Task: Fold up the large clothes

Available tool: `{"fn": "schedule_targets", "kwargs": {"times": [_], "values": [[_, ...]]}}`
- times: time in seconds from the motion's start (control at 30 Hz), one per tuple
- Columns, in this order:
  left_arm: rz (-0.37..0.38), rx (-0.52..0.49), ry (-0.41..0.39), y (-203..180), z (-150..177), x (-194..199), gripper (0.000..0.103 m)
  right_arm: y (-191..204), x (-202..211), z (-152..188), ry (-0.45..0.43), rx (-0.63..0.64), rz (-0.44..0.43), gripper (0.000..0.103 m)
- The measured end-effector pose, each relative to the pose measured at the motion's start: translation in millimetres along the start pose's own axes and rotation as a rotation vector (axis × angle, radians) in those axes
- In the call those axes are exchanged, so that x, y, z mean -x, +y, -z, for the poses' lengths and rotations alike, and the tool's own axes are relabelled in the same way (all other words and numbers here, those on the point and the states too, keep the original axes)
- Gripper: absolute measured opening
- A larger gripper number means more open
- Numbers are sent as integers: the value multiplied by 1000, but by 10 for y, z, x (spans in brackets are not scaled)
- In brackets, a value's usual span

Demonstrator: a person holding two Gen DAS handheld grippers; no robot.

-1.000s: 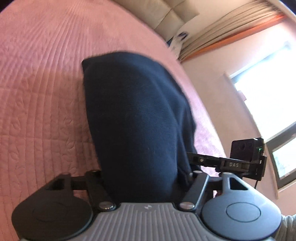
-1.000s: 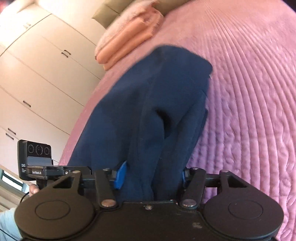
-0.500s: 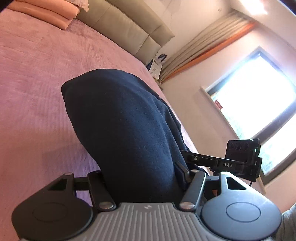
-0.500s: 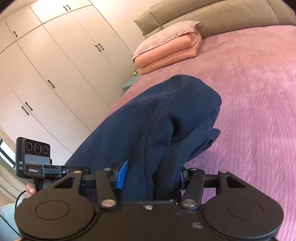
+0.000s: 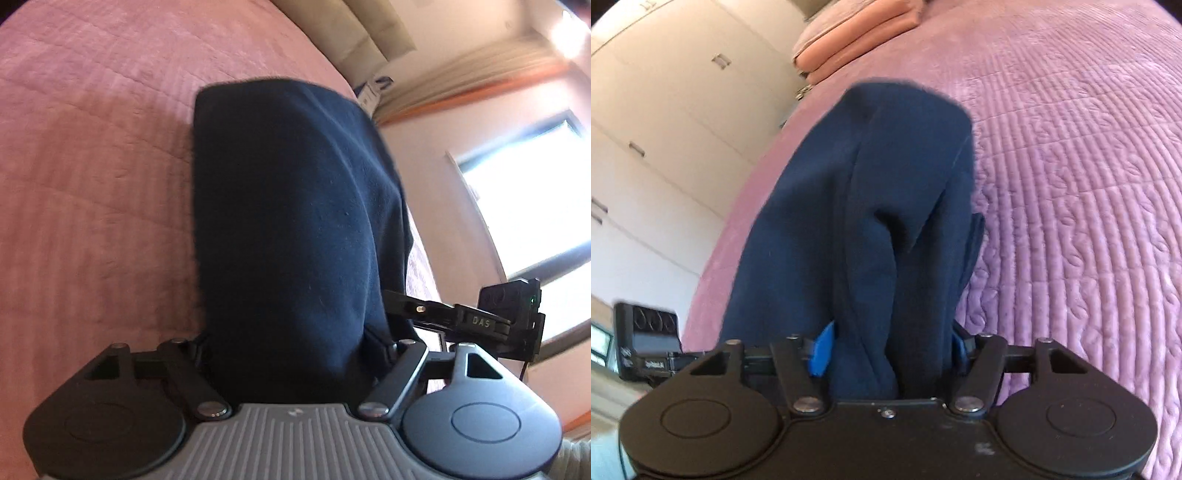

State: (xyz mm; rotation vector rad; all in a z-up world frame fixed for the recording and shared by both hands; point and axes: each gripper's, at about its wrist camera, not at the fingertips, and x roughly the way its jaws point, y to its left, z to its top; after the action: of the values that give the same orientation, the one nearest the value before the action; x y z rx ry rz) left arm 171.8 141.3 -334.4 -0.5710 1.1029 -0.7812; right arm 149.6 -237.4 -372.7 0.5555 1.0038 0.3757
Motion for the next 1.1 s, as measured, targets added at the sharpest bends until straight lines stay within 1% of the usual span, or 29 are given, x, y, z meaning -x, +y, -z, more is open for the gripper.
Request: {"fn": "schedule_targets", "kwargs": {"times": [0.07,0.1,0.17,0.2,0.23,0.27,0.3,0.33,0.37,0.4,0.43,0.47,0.5,0.53,0.57,0.6,0.63,0.67,0.7,0.73,0.77,0.8,0.83,0.87,0.93,0.97,1.03,1.07,1.1], "values": [[-68,-47,-18,-84,-15,228,77,107,139,-89,5,26,74,80],[-119,-76,-22,-160,-49,372,76,183,225,-126,9,41,111,80],[-198,-150,-37,-336,-105,579,76,361,407,-207,-23,100,177,82],[-215,-180,-41,-417,-134,640,75,438,501,-238,-48,144,197,82],[-217,-213,-53,-520,-162,686,75,594,549,-277,-80,206,200,81],[-200,-234,-64,-605,-195,681,73,747,535,-310,-114,260,200,81],[-166,-245,-69,-691,-198,657,71,914,487,-346,-154,318,201,68],[-108,-245,-66,-753,-194,605,71,1049,419,-367,-215,375,208,28],[-57,-242,-56,-795,-133,549,72,1153,313,-382,-257,424,223,9],[-15,-241,-36,-836,-97,462,71,1198,179,-413,-252,445,230,0],[12,-253,-2,-882,-43,337,71,1197,33,-444,-236,452,223,0],[21,-274,39,-938,55,212,68,1164,-117,-464,-206,459,215,0],[14,-309,95,-956,154,71,63,1117,-254,-468,-178,475,244,0],[-10,-345,114,-960,211,-40,62,1019,-410,-471,-149,498,310,0],[-15,-365,116,-952,265,-63,60,913,-499,-470,-141,507,373,0],[-8,-362,114,-925,291,-56,55,741,-534,-479,-139,495,416,0],[2,-327,114,-879,285,-41,53,604,-544,-514,-140,462,462,0],[14,-293,114,-833,267,-15,52,467,-521,-548,-138,418,480,0],[25,-264,114,-792,289,39,48,358,-483,-572,-131,377,485,0],[21,-248,116,-747,305,81,45,338,-483,-601,-124,368,470,0],[11,-245,122,-765,327,128,43,377,-455,-586,-121,391,479,0],[6,-247,131,-705,309,150,43,451,-430,-560,-120,429,509,0],[2,-251,141,-705,258,116,43,511,-415,-567,-120,441,540,0],[-9,-263,150,-733,244,108,43,574,-351,-556,-129,434,554,0],[-46,-307,166,-834,257,59,43,746,-134,-408,-182,422,537,0],[-58,-321,171,-838,299,38,43,868,-41,-363,-192,410,504,0],[-80,-327,181,-888,279,-20,43,1068,8,-217,-150,390,415,1],[-88,-321,184,-897,286,-40,43,1161,-50,-98,-105,404,396,1],[-93,-311,183,-899,273,-40,43,1202,-129,-2,-81,419,409,1]]}}
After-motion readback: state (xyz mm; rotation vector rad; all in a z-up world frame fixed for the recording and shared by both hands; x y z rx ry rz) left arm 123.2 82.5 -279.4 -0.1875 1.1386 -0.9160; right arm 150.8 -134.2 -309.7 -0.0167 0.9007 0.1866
